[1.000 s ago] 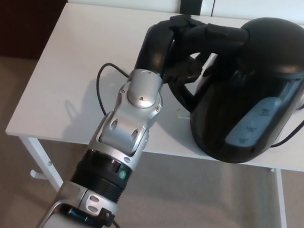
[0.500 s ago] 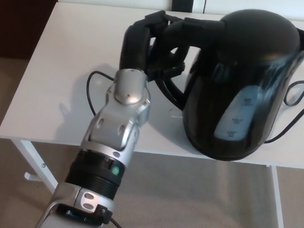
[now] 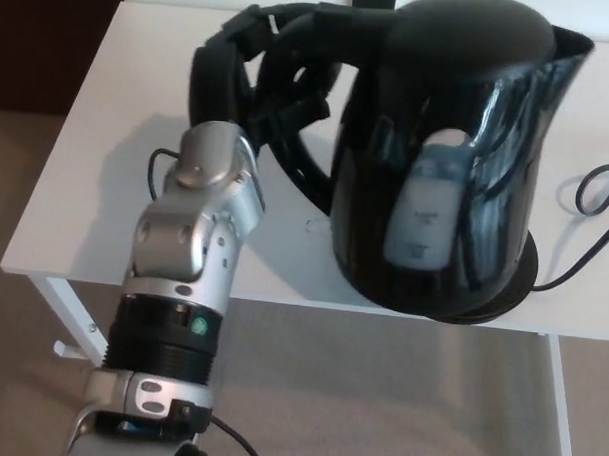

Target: The robot walk towards a table in front and uses its left hand to pick up the pot from the base and places it on the table

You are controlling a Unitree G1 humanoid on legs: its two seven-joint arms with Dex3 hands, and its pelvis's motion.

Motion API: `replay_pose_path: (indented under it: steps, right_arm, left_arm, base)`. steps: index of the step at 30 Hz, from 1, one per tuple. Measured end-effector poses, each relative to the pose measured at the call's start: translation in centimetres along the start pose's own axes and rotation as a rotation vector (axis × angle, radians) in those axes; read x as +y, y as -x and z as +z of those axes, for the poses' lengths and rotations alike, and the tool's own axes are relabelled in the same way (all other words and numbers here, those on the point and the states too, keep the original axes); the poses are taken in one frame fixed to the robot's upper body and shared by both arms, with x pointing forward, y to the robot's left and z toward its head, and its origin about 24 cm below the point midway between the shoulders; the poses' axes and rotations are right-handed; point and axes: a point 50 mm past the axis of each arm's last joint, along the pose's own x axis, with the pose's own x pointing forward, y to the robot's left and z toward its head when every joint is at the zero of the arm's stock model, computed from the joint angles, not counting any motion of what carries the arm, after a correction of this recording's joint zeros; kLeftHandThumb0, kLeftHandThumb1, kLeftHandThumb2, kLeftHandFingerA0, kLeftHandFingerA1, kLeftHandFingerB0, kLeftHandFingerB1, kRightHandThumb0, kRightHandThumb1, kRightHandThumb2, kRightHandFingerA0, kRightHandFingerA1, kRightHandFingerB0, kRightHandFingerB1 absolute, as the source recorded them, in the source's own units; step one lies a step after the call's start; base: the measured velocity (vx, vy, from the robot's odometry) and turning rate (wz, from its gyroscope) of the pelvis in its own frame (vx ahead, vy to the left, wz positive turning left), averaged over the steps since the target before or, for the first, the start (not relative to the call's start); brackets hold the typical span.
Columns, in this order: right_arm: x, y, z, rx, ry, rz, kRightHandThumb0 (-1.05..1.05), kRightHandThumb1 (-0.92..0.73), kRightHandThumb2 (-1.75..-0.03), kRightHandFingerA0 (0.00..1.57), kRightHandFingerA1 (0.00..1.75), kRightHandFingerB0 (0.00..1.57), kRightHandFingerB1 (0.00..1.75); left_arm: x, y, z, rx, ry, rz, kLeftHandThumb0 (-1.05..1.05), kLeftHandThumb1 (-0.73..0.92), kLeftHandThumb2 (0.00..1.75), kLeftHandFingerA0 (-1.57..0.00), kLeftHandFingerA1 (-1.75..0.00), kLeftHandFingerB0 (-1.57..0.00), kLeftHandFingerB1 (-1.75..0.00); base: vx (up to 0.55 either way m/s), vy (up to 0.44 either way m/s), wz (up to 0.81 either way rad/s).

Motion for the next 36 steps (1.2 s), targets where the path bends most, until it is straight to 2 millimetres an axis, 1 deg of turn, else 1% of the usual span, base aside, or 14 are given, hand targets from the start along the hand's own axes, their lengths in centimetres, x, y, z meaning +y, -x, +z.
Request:
replay_pose_path:
  steps: [1, 3, 8, 9, 10, 11, 13, 14, 18, 20, 23, 28, 29, 36]
  right_arm:
    - [0.0, 0.0, 0.0, 0.000, 0.002, 0.001, -0.89, -0.87, -0.66, 0.52, 0.55, 0.51, 0.42]
    - [0.0, 0.0, 0.0, 0.000, 0.003, 0.003, -0.89, -0.88, -0.66, 0.51, 0.56, 0.51, 0.43]
    - [0.1, 0.0, 0.0, 0.000, 0.008, 0.006, -0.97, -0.73, -0.84, 0.52, 0.61, 0.49, 0.48]
    - [0.1, 0.0, 0.0, 0.000, 0.008, 0.006, -0.95, -0.73, -0.81, 0.50, 0.59, 0.47, 0.47]
    - [0.1, 0.0, 0.1, -0.002, 0.010, 0.007, -0.95, -0.73, -0.81, 0.50, 0.59, 0.47, 0.47]
    - [0.1, 0.0, 0.1, -0.002, 0.012, 0.008, -0.96, -0.73, -0.81, 0.50, 0.61, 0.47, 0.48]
    - [0.1, 0.0, 0.1, -0.002, 0.015, 0.009, -0.91, -0.87, -0.66, 0.50, 0.57, 0.50, 0.44]
    - [0.1, 0.0, 0.1, -0.002, 0.015, 0.009, -0.95, -0.72, -0.81, 0.50, 0.60, 0.48, 0.47]
    - [0.0, 0.0, 0.1, -0.002, 0.014, 0.006, -0.95, -0.72, -0.83, 0.51, 0.60, 0.48, 0.48]
    - [0.0, 0.0, 0.0, -0.001, 0.013, 0.005, -0.92, -0.87, -0.66, 0.53, 0.58, 0.52, 0.43]
    - [-0.1, -0.1, 0.2, -0.006, 0.012, 0.002, -0.92, -0.87, -0.67, 0.53, 0.57, 0.52, 0.43]
    - [-0.1, -0.1, 0.2, -0.005, 0.010, 0.003, -0.92, -0.87, -0.67, 0.53, 0.57, 0.52, 0.43]
    - [-0.1, -0.1, 0.2, -0.002, 0.009, 0.003, -0.91, -0.87, -0.67, 0.54, 0.58, 0.53, 0.43]
    - [-0.1, -0.2, 0.3, -0.006, 0.011, 0.004, -0.91, -0.87, -0.66, 0.55, 0.59, 0.53, 0.44]
  left_arm:
    - [0.3, -0.1, 0.1, 0.010, 0.029, 0.011, -0.25, 0.66, 0.72, -1.00, -1.60, -0.57, -0.95]
    - [0.6, -0.2, 0.4, 0.017, 0.058, 0.021, -0.19, 0.79, 0.65, -0.86, -1.70, -0.58, -1.02]
    - [0.2, -0.6, 3.1, -0.017, 0.136, 0.004, -0.18, 0.78, 0.66, -0.92, -1.74, -0.57, -1.15]
    - [0.0, -0.7, 3.8, -0.029, 0.144, -0.002, -0.22, 0.64, 0.98, -1.17, -1.37, -0.71, -1.02]
    - [-0.2, -0.8, 4.7, -0.043, 0.154, -0.009, -0.22, 0.64, 0.98, -1.17, -1.37, -0.71, -1.02]
    - [-0.3, -0.9, 5.6, -0.059, 0.163, -0.013, -0.14, 0.82, 0.64, -0.83, -1.71, -0.64, -1.09]
    - [-0.3, -0.8, 7.5, -0.103, 0.172, -0.020, -0.14, 0.83, 0.64, -0.85, -1.63, -0.64, -0.96]
    - [-0.2, -0.7, 8.3, -0.125, 0.168, -0.022, -0.14, 0.85, 0.63, -0.78, -1.75, -0.61, -1.09]
    - [1.7, -0.6, 10.1, -0.179, 0.113, 0.001, -0.14, 0.85, 0.64, -0.79, -1.75, -0.61, -1.13]
    - [2.5, -0.6, 10.2, -0.180, 0.095, 0.015, -0.13, 0.84, 0.66, -0.83, -1.72, -0.65, -1.16]
    - [4.7, -0.6, 10.1, -0.184, 0.020, 0.054, -0.17, 0.83, 0.65, -0.94, -1.57, -0.78, -1.00]
    - [7.6, -0.4, 8.9, -0.169, -0.187, 0.136, -0.17, 0.83, 0.65, -0.94, -1.57, -0.78, -1.00]
    - [8.3, -0.4, 8.5, -0.164, -0.247, 0.156, -0.19, 0.86, 0.65, -1.12, -1.42, -0.81, -0.97]
    - [9.9, 0.0, 8.7, -0.234, -0.459, 0.207, -0.19, 0.85, 0.65, -1.09, -1.42, -0.81, -0.93]
  base:
    - [0.00, 0.000, 0.00]
    - [0.00, 0.000, 0.00]
    - [0.00, 0.000, 0.00]
    - [0.00, 0.000, 0.00]
    - [0.00, 0.000, 0.00]
    - [0.00, 0.000, 0.00]
    - [0.00, 0.000, 0.00]
    - [0.00, 0.000, 0.00]
    - [0.00, 0.000, 0.00]
    - [0.00, 0.000, 0.00]
    - [0.00, 0.000, 0.00]
    - [0.00, 0.000, 0.00]
    - [0.00, 0.000, 0.07]
    - [0.00, 0.000, 0.00]
